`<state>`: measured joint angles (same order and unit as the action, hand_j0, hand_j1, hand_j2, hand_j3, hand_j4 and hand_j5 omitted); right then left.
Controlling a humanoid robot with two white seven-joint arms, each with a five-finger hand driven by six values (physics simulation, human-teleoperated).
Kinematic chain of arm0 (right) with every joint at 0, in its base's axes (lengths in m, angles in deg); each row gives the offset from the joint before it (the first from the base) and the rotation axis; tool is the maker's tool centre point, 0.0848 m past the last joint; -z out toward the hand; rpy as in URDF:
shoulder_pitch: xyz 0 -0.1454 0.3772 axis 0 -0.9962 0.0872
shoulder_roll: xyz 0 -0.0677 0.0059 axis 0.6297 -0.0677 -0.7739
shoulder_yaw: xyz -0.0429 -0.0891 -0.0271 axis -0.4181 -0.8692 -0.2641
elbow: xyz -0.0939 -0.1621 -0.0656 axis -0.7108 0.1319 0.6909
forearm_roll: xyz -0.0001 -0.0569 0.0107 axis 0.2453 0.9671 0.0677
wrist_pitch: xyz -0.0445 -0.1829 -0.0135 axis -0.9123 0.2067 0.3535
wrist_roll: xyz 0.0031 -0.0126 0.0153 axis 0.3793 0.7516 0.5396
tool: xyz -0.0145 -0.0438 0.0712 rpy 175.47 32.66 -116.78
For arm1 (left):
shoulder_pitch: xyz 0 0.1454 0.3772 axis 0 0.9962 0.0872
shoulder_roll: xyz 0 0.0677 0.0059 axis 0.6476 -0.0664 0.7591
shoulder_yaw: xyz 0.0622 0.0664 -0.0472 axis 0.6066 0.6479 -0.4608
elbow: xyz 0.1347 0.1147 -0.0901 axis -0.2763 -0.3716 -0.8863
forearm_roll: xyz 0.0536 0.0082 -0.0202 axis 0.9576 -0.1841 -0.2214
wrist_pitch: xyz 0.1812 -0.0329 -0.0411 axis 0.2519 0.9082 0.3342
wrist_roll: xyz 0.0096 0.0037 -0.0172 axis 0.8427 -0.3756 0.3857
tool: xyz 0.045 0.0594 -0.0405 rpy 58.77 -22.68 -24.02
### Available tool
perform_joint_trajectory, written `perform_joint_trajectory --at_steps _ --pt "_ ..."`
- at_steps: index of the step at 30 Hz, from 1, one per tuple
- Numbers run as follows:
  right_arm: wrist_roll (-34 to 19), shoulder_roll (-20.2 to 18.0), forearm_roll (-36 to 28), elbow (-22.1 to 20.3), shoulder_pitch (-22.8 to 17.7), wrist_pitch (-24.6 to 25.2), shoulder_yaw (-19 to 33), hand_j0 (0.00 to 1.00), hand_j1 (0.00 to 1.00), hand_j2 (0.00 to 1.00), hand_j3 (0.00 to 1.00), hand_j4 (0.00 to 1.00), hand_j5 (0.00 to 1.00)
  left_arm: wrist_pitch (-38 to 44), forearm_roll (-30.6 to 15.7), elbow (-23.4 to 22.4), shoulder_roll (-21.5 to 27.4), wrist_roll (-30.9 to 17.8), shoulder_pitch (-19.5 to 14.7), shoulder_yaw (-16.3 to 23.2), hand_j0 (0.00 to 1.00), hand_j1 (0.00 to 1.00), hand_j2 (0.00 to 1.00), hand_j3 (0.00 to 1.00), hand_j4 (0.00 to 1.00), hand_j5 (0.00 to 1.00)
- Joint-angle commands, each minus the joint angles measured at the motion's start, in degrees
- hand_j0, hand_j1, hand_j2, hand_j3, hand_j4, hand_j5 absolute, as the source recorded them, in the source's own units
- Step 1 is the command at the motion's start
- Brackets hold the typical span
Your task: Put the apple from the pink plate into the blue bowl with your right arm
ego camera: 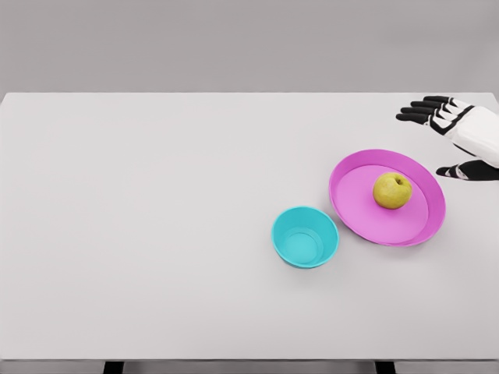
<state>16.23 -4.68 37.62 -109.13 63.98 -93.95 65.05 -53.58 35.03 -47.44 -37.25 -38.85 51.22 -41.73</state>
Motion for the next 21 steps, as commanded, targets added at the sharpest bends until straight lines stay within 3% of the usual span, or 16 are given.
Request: perform_joint_trajectory --at_steps 1,4,7,8,10,11,12,15,17,20,21 --pt "0.0 -0.1 -0.4 0.2 0.0 0.0 -0.1 1.0 1.0 1.0 1.0 1.0 1.0 0.0 0.0 0.0 0.0 0.0 0.0 0.0 1.0 1.0 1.0 1.0 1.0 1.0" --pt "0.3 -0.2 -0.7 0.6 0.2 0.0 0.4 1.0 1.0 1.0 1.0 1.0 1.0 0.0 0.0 0.0 0.0 0.0 0.0 0.0 1.0 1.0 1.0 1.0 1.0 1.0" --pt "-0.1 0.4 -0.4 6.8 0.2 0.0 0.9 1.0 1.0 1.0 1.0 1.0 1.0 0.0 0.0 0.0 0.0 0.0 0.0 0.0 1.0 1.0 1.0 1.0 1.0 1.0" --pt "-3.6 0.6 -0.3 6.9 -0.1 0.0 0.5 1.0 1.0 1.0 1.0 1.0 1.0 0.0 0.0 0.0 0.0 0.0 0.0 0.0 1.0 1.0 1.0 1.0 1.0 1.0" --pt "-20.5 0.6 -0.4 6.9 0.6 0.0 1.0 1.0 1.0 1.0 1.0 1.0 1.0 0.0 0.0 0.0 0.0 0.0 0.0 0.0 1.0 1.0 1.0 1.0 1.0 1.0" --pt "-26.1 0.6 -0.4 7.0 1.4 0.0 1.2 1.0 1.0 1.0 1.0 1.0 1.0 0.0 0.0 0.0 0.0 0.0 0.0 0.0 1.0 1.0 1.0 1.0 1.0 1.0" --pt "-29.8 0.6 -0.5 7.4 2.9 0.0 1.3 1.0 1.0 1.0 1.0 1.0 1.0 0.0 0.0 0.0 0.0 0.0 0.0 0.0 1.0 1.0 1.0 1.0 1.0 1.0" --pt "-30.9 1.3 -0.7 7.9 5.9 0.0 2.8 1.0 1.0 1.0 1.0 1.0 1.0 0.0 0.0 0.0 0.0 0.0 0.1 0.0 1.0 1.0 1.0 1.0 1.0 1.0" --pt "-30.9 3.8 -0.6 10.2 9.1 0.0 1.2 1.0 1.0 1.0 1.0 1.0 1.0 0.0 0.0 0.0 0.0 0.0 0.0 0.0 1.0 1.0 1.0 1.0 1.0 1.0" --pt "-30.9 7.5 -0.5 16.7 17.6 0.0 -12.0 1.0 1.0 1.0 1.0 1.0 1.0 0.0 0.0 0.0 0.0 0.0 0.0 0.0 1.0 1.0 1.0 1.0 1.0 1.0" --pt "-30.9 7.9 -0.5 17.5 18.9 0.0 -14.3 1.0 1.0 1.0 1.0 1.0 1.0 0.0 0.0 0.0 0.0 0.0 0.0 0.0 1.0 1.0 1.0 1.0 1.0 1.0"
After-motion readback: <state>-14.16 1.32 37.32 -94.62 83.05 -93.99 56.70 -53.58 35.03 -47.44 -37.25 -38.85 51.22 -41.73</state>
